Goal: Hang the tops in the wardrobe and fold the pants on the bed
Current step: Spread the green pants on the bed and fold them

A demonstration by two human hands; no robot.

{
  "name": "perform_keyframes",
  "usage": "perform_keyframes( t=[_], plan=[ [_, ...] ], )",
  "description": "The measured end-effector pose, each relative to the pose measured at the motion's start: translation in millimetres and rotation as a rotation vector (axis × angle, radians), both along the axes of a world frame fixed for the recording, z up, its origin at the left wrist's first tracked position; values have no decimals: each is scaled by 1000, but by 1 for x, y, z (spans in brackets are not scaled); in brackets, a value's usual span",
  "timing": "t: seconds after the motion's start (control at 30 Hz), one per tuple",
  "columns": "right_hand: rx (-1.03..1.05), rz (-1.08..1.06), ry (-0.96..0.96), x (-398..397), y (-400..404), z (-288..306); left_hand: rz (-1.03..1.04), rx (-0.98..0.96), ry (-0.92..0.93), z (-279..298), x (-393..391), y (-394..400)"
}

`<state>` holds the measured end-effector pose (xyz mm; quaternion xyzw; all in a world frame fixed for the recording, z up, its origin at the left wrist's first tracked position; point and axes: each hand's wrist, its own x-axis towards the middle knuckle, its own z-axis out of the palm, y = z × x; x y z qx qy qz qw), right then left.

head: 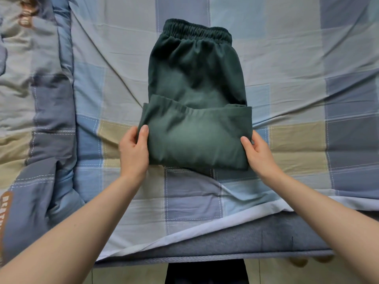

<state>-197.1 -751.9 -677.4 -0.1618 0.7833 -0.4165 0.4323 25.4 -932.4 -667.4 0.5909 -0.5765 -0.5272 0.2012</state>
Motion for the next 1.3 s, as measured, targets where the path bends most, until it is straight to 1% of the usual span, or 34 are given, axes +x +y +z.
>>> perform_keyframes(
  t=[0.07,0.13,0.2,0.23,0.27,0.3,0.37,0.4,0.43,0.47,0.5,0.53,0.57,0.63,0.73,0.8,0.93,1.0,1.07,1.17,1.23,1.27,1.3],
  plan=[
    [109,-59,6,-2,-1,-8,32,26,-90,-10,10,9],
    [242,-53,66,-2,-1,-13,30,55,-197,-20,20,12],
    [361,-17,165,-5,-1,-7,19,13,-255,-20,29,5],
    [393,20,262,-9,0,-1,-36,-33,-281,-18,33,-1],
    [371,101,439,-13,2,6,-146,-150,-336,-13,38,-6],
    [306,237,689,-18,4,13,-326,-334,-400,-10,43,-13],
    [116,621,1179,-28,7,21,-800,-813,-509,-6,51,-28],
    [35,852,1323,-33,8,22,-1058,-994,-545,-4,51,-37],
    [-16,1069,1413,-37,11,19,-1281,-1111,-589,-5,51,-46],
    [-26,1256,1468,-42,13,15,-1454,-1171,-633,-7,48,-55],
    [-16,1400,1517,-46,14,9,-1558,-1213,-662,-10,44,-62],
    [10,1500,1561,-51,13,3,-1610,-1266,-675,-15,39,-68],
    [25,1554,1615,-54,10,-2,-1638,-1316,-673,-20,32,-73],
    [22,1590,1678,-59,-4,-11,-1705,-1362,-695,-31,17,-83],
    [-14,1603,1676,-66,-25,-22,-1764,-1342,-743,-42,-1,-98],
    [-29,1579,1638,-71,-30,-26,-1740,-1317,-761,-47,-2,-103],
    [-25,1534,1533,-70,-24,-22,-1683,-1224,-732,-41,2,-91],
    [-6,1568,1461,-66,-17,-15,-1695,-1170,-717,-35,8,-82],
    [4,1636,1383,-61,-6,-5,-1750,-1106,-694,-27,17,-68],
    [45,1755,1104,-50,16,13,-1854,-912,-655,-9,38,-31],
    [32,1771,850,-41,34,23,-1905,-746,-593,-1,56,-5],
    [68,1756,625,-35,45,29,-1917,-643,-522,3,66,8],
    [120,1681,332,-28,53,36,-1919,-504,-440,4,79,23]
  ],
)
